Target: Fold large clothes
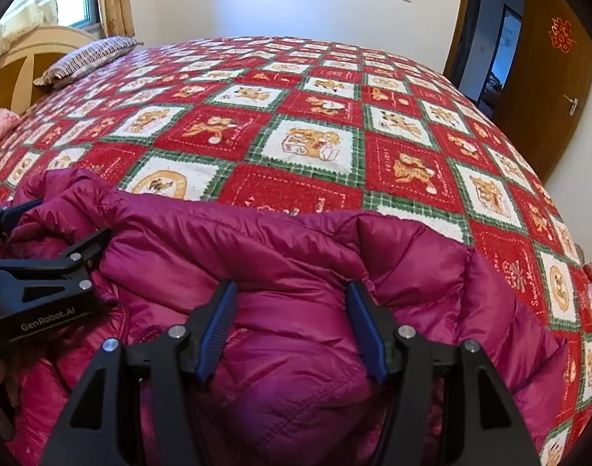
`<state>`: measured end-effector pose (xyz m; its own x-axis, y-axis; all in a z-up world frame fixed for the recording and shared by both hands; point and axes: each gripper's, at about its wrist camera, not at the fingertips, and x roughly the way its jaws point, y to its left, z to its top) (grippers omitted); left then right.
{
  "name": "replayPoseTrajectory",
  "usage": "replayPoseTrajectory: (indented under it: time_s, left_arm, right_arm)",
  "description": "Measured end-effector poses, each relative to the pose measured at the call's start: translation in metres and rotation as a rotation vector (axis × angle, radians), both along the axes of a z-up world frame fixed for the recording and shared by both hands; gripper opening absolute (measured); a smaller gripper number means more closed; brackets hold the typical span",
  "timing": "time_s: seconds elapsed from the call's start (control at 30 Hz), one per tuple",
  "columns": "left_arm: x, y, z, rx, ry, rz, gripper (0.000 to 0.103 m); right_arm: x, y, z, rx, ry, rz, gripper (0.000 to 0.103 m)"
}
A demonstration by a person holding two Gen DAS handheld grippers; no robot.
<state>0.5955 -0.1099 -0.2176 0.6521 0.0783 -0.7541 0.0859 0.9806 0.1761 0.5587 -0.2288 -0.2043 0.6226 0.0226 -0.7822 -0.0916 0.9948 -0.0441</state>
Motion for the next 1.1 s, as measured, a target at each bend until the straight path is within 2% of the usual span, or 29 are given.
replayPoseTrajectory:
  time_s: [0.2, 0.27, 0.33, 0.4, 0.47, 0.5, 0.57, 0.7, 0.77, 0.9, 1.1]
  left_arm:
    - [0.000, -0.001, 0.002, 0.009, -0.001, 0.001, 0.100]
    - [0.001, -0.001, 0.003, 0.012, 0.005, 0.001, 0.101]
    - [0.003, 0.002, 0.008, -0.004, 0.025, -0.002, 0.101]
    - [-0.001, 0.006, 0.023, -0.010, 0.030, 0.003, 0.100]
    - [-0.016, 0.012, 0.045, -0.045, -0.018, -0.001, 0.100]
    - [-0.026, 0.016, 0.057, -0.066, -0.041, -0.015, 0.100]
    - [-0.050, 0.021, 0.074, -0.077, -0.075, -0.039, 0.100]
    - [-0.115, 0.036, 0.088, -0.035, -0.118, -0.074, 0.100]
    - [-0.145, 0.046, 0.086, -0.024, -0.120, -0.087, 0.100]
    - [-0.210, 0.074, 0.069, -0.039, -0.071, -0.096, 0.100]
    - [-0.301, 0.128, 0.046, -0.067, -0.027, -0.053, 0.100]
  right_arm:
    - [0.001, 0.000, 0.001, -0.009, 0.008, -0.001, 0.064]
    - [0.002, 0.001, 0.002, -0.009, 0.013, 0.004, 0.067]
    - [0.003, 0.001, 0.008, -0.019, 0.024, 0.027, 0.074]
    - [-0.008, -0.003, 0.025, -0.055, -0.032, 0.024, 0.076]
    - [-0.024, -0.011, 0.042, -0.071, -0.109, 0.007, 0.087]
    - [-0.033, -0.017, 0.050, -0.063, -0.131, 0.002, 0.092]
    - [-0.050, -0.026, 0.057, -0.041, -0.137, 0.008, 0.093]
    - [-0.098, -0.039, 0.059, -0.016, -0.093, 0.024, 0.093]
    - [-0.129, -0.043, 0.056, 0.010, -0.058, 0.034, 0.093]
    - [-0.183, -0.046, 0.051, 0.049, -0.009, 0.027, 0.093]
    - [-0.256, -0.057, 0.039, 0.106, 0.052, -0.028, 0.094]
